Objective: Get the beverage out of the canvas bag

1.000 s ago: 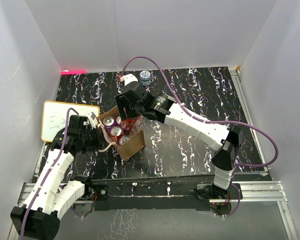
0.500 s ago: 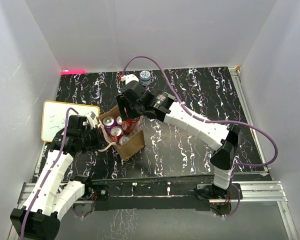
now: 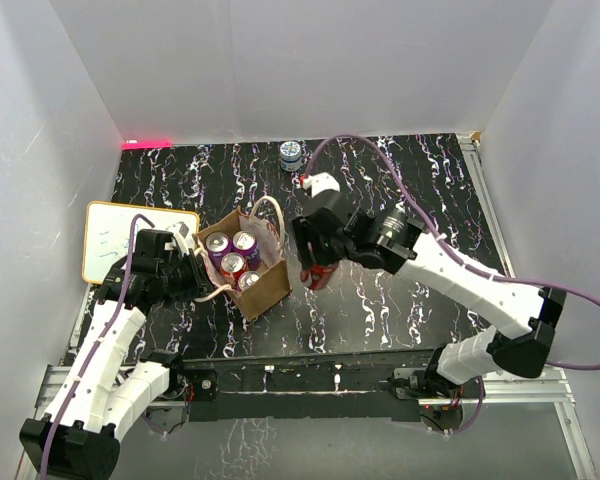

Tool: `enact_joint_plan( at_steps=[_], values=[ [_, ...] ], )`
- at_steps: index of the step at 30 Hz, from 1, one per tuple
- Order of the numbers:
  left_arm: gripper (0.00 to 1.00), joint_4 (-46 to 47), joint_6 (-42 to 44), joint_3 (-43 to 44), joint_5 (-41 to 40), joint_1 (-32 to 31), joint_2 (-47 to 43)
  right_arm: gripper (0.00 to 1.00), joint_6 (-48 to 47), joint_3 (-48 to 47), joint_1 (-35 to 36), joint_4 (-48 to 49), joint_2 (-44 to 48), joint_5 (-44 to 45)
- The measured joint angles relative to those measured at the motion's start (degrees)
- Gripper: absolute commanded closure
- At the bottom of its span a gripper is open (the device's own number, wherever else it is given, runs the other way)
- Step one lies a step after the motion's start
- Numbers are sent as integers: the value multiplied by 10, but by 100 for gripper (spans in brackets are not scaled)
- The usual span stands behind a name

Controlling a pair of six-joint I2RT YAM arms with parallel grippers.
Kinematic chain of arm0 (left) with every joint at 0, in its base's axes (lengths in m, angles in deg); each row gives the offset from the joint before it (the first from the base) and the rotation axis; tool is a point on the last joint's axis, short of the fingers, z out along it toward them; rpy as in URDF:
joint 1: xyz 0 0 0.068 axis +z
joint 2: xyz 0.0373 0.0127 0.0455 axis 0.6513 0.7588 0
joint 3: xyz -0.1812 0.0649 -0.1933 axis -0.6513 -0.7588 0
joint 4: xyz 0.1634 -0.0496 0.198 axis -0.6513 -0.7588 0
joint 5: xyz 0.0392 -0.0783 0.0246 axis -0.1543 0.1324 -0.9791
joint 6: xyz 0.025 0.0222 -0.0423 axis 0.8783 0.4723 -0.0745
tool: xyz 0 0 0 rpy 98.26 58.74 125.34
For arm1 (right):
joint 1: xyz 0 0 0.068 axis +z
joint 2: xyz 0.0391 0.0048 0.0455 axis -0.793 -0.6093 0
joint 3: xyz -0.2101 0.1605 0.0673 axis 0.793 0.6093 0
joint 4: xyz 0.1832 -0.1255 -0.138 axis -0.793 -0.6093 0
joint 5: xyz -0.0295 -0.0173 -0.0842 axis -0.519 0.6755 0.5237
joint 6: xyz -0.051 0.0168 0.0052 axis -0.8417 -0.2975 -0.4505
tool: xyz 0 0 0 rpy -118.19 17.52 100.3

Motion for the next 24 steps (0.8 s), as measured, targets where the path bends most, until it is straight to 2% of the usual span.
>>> enact_joint_plan(
  at_steps=[5,10,16,24],
  values=[
    [100,-2,-3,0,-7,0,-2,92,-3,133,-12,1,48,13],
    [100,2,-10,0,-7,0,-16,92,-24,227,-80,27,53,-1],
    [100,4,-18,0,-18,0,-27,92,-35,275,-165,119,63,7],
    [100,4,-19,1,-24,0,-31,92,-22,288,-235,211,55,-16]
  ],
)
